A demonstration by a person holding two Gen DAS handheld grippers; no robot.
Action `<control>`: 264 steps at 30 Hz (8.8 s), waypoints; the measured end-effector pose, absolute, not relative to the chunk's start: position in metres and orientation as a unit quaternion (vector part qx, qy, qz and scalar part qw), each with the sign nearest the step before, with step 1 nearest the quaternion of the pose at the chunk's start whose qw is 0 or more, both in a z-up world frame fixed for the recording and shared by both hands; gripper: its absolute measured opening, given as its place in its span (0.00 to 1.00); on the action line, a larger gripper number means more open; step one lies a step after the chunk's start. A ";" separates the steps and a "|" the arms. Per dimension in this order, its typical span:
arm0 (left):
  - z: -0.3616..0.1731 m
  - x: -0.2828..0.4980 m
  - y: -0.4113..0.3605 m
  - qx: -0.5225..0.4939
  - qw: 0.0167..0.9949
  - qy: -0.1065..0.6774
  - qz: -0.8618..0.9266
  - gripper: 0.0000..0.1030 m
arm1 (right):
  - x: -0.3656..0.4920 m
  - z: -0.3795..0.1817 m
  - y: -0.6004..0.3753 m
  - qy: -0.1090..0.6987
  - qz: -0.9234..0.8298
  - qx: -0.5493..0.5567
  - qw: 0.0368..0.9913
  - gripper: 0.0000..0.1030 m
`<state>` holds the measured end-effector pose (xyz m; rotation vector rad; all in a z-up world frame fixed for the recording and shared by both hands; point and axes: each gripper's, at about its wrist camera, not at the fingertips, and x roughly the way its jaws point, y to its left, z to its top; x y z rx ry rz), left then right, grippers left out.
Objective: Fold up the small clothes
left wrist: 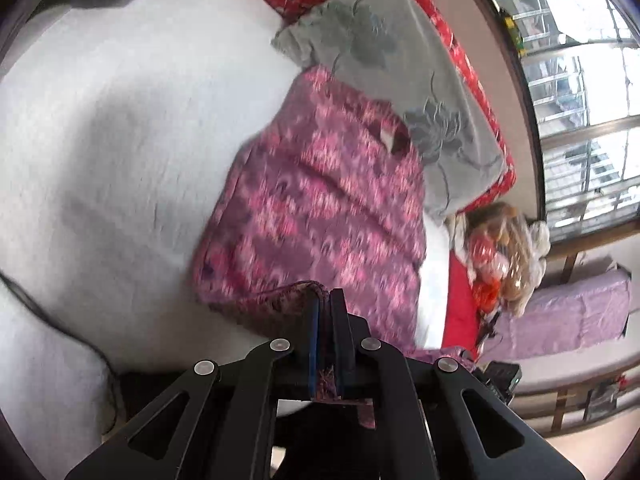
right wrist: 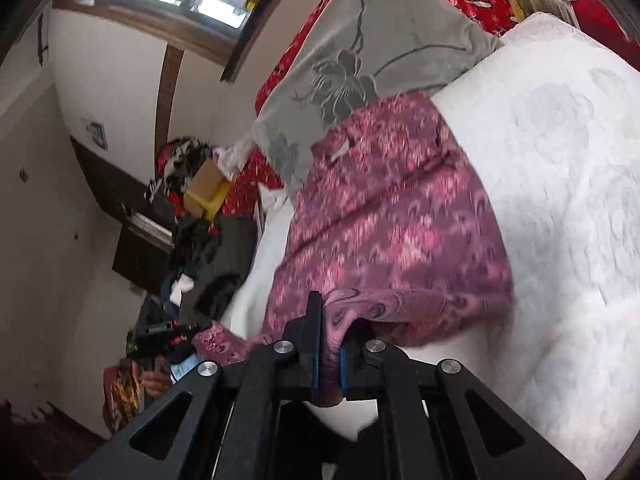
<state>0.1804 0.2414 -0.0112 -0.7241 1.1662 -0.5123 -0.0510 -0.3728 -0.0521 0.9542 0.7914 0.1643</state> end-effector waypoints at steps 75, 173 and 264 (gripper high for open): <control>-0.187 0.588 -0.031 -0.198 0.807 0.546 -0.110 0.08 | 0.257 -0.172 -0.494 0.419 -0.174 0.382 0.805 0.13; -0.181 0.502 -0.100 -0.164 0.805 0.553 -0.137 0.43 | 0.217 -0.176 -0.516 0.421 -0.151 0.441 0.778 0.48; -0.154 0.551 -0.024 -0.153 0.735 0.618 -0.234 0.61 | 0.253 -0.184 -0.011 0.365 0.029 -0.307 0.878 0.06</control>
